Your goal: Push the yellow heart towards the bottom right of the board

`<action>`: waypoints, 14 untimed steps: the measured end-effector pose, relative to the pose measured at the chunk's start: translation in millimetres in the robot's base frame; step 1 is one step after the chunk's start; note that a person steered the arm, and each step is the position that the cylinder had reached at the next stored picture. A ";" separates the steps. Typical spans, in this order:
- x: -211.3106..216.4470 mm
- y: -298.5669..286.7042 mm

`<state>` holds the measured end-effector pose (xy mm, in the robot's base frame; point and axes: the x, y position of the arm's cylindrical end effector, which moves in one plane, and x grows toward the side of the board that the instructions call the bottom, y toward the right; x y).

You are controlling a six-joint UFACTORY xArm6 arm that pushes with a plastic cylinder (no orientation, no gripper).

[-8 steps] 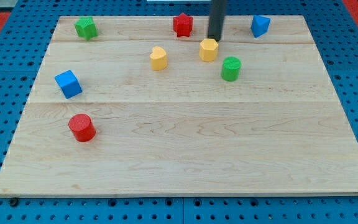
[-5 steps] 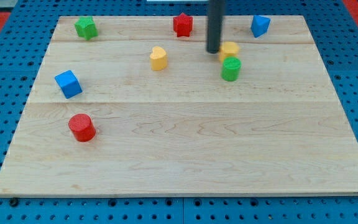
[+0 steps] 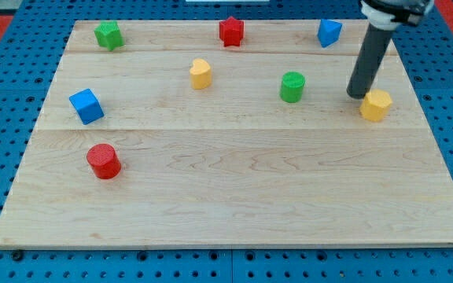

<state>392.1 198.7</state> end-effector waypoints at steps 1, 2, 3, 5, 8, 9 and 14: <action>-8.2 -5.2; -26.5 -11.9; -37.8 -16.4; -41.5 2.3; -73.2 -66.7; -73.9 -137.6; -101.4 -274.3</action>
<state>290.7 -75.7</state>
